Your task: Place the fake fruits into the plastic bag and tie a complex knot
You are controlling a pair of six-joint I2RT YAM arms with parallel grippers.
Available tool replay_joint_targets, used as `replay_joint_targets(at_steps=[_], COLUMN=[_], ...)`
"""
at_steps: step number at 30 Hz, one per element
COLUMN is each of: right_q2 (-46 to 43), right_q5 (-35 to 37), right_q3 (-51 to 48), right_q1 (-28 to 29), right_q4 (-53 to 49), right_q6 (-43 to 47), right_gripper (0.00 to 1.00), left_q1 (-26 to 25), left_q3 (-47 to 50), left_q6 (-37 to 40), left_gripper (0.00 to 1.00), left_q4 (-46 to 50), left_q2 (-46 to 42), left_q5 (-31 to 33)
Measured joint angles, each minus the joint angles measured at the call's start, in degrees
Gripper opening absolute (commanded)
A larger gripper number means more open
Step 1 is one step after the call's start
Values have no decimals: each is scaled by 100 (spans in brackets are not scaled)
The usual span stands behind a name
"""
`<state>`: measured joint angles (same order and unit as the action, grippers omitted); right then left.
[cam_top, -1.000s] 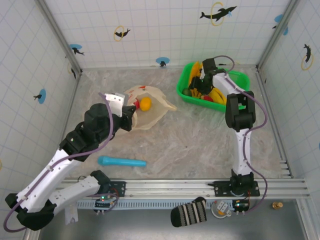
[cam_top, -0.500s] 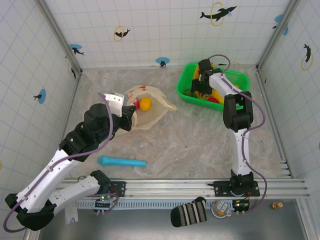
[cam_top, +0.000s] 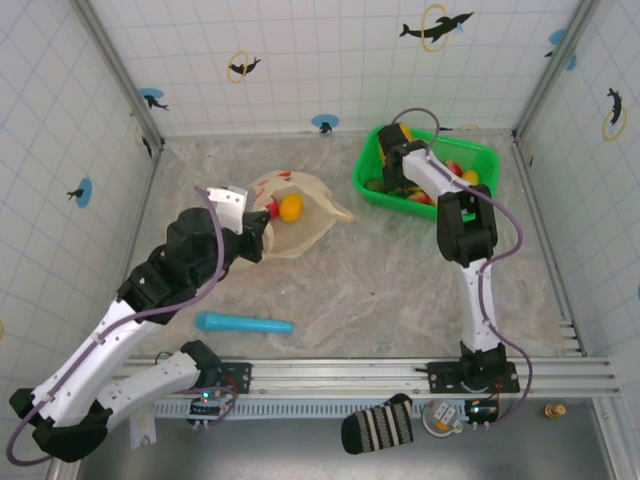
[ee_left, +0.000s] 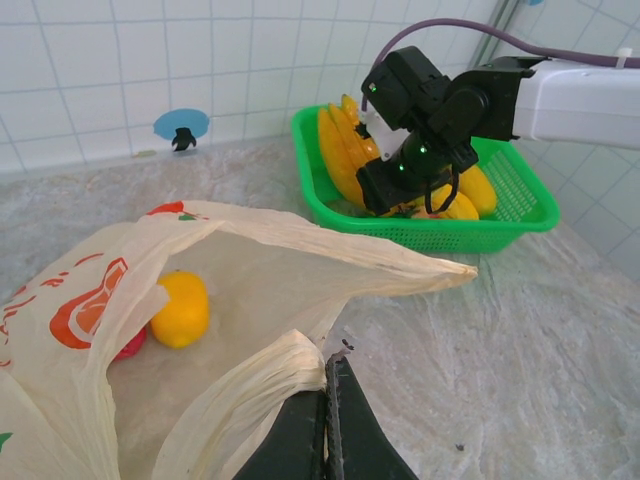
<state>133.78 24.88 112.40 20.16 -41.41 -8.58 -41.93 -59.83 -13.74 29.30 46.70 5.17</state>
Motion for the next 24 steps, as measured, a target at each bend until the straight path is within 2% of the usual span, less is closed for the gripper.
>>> replay_joint_targets(at_steps=[7, 11, 14, 17, 21, 24], right_q2=[175, 223, 9, -667, -1593, -1790], right_q5=[105, -195, -667, -1307, -2260, -2719], right_q3=[105, 238, 70, -656, -1394, -1563], right_q1=[2, -4, -48, -157, -507, -863], right_q4=[-20, -59, 256, 833, 1674, 2225], right_q6=[87, 68, 76, 59, -157, -319], right_gripper=[78, 85, 89, 90, 88, 88], left_q1=[0, 0, 0, 0, 0, 0], left_q3=[0, 0, 0, 0, 0, -7], left_q6=[2, 24, 31, 44, 44, 46], left_gripper=[0, 0, 0, 0, 0, 0], left_q4=[0, 7, 24, 22, 22, 24], left_q2=[-15, -4, -4, -2, 59, 118], left_q5=[-2, -2, 2, 4, 2, 2])
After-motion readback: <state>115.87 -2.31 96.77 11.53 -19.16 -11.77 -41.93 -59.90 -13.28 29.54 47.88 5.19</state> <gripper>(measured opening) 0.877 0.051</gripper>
